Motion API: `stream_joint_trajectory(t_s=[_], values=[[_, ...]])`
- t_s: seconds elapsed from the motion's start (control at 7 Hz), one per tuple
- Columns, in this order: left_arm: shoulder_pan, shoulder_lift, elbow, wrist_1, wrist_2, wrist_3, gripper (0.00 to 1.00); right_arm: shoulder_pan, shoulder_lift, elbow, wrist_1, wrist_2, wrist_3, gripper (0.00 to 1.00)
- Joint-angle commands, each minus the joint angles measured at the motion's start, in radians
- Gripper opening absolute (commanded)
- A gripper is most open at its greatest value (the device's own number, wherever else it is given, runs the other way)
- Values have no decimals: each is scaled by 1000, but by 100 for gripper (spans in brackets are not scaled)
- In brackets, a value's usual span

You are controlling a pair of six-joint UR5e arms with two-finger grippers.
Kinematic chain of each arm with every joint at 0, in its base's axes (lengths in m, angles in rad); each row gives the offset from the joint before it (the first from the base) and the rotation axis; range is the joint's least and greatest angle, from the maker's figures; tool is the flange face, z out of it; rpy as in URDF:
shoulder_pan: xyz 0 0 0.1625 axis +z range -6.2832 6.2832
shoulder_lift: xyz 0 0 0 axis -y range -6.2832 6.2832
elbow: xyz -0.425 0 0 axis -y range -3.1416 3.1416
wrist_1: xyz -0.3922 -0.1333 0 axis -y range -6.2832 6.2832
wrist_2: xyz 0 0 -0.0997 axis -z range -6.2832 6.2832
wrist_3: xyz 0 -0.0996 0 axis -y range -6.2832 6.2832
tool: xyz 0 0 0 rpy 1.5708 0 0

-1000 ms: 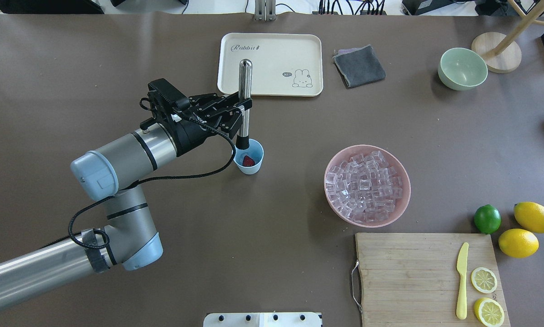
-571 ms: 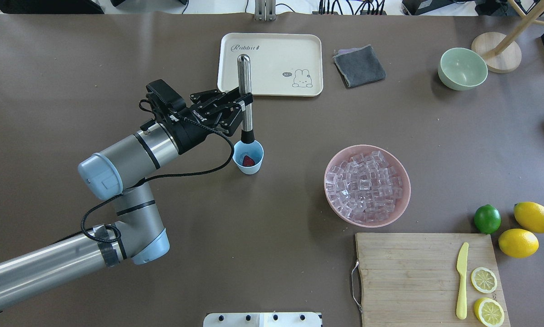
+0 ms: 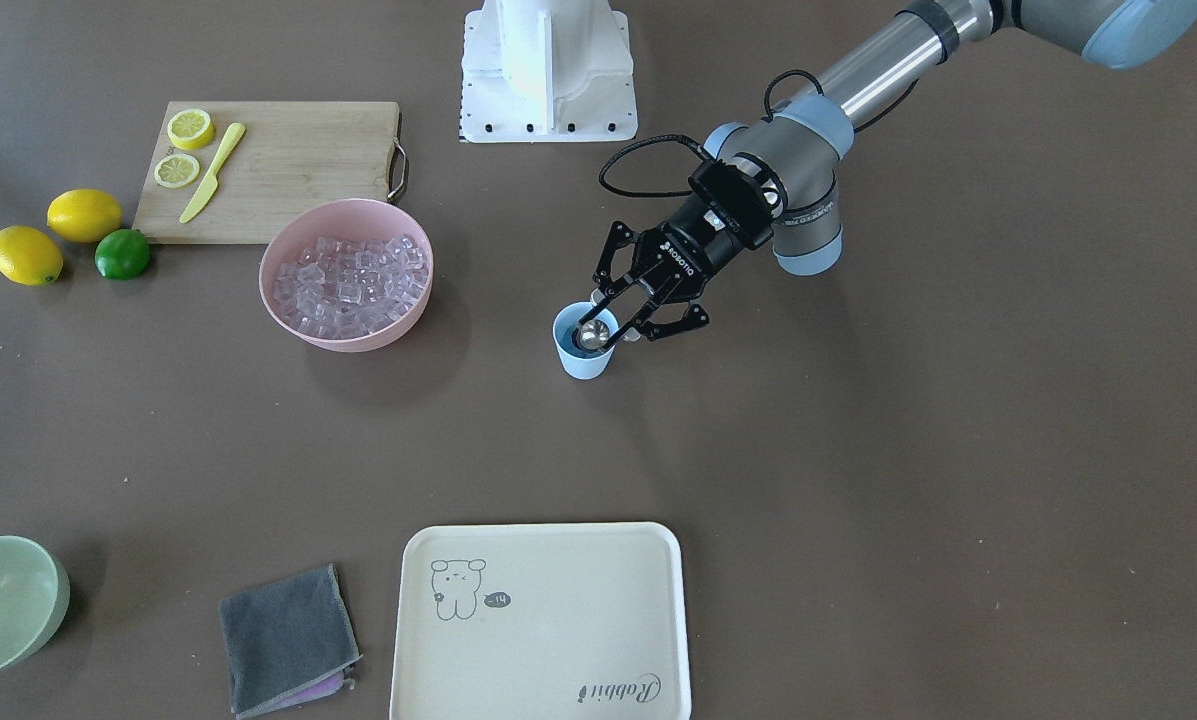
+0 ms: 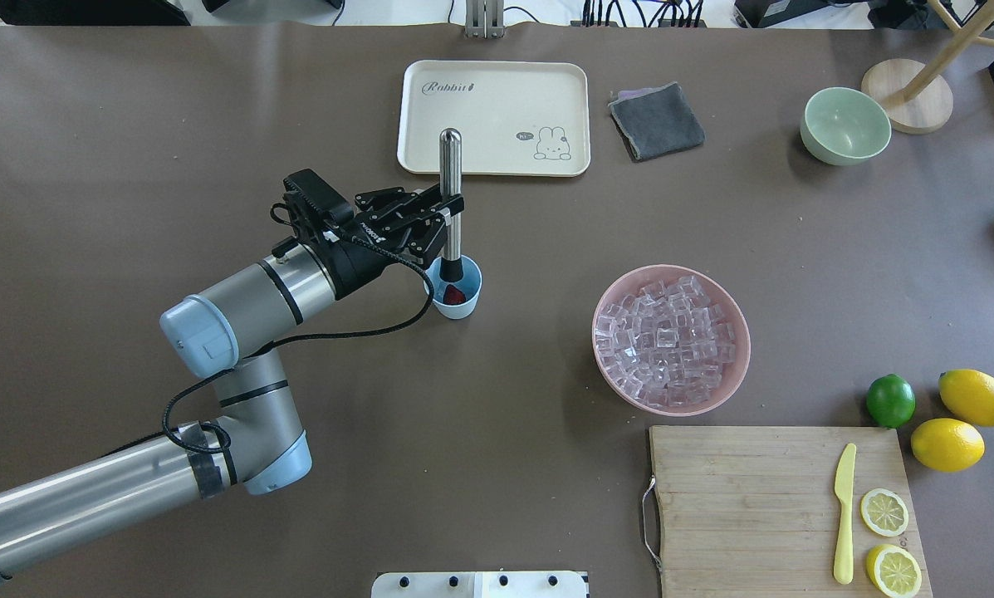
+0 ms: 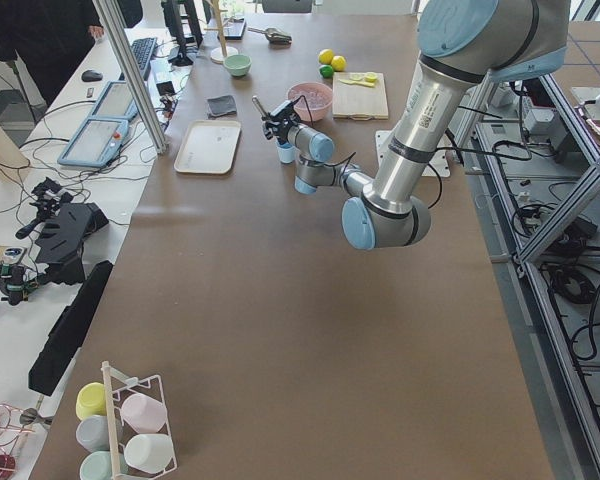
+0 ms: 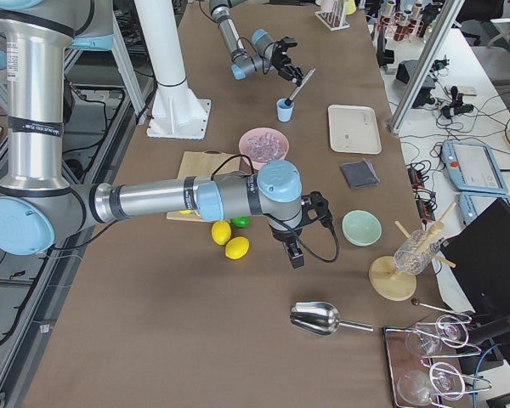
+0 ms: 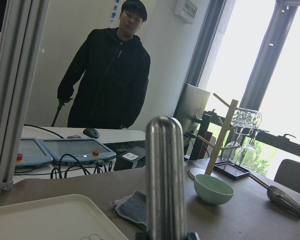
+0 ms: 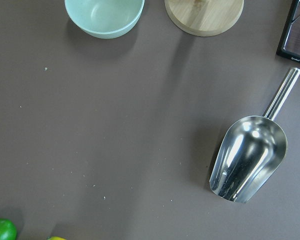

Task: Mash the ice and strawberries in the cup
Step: 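Press the pestle down into the cup with the left gripper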

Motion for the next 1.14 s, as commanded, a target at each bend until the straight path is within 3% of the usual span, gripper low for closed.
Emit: stream_joint_trajectory(t_s=[0.0, 0.43, 1.0], values=[[6, -4, -20, 1, -1, 0, 0, 2, 1, -2, 0, -1, -1, 99], [-32, -4, -58, 9, -13, -1, 0, 5, 1, 2, 0, 0, -1, 99], [18, 11, 21, 1, -1, 0, 0, 3, 1, -4, 0, -4, -1, 99]])
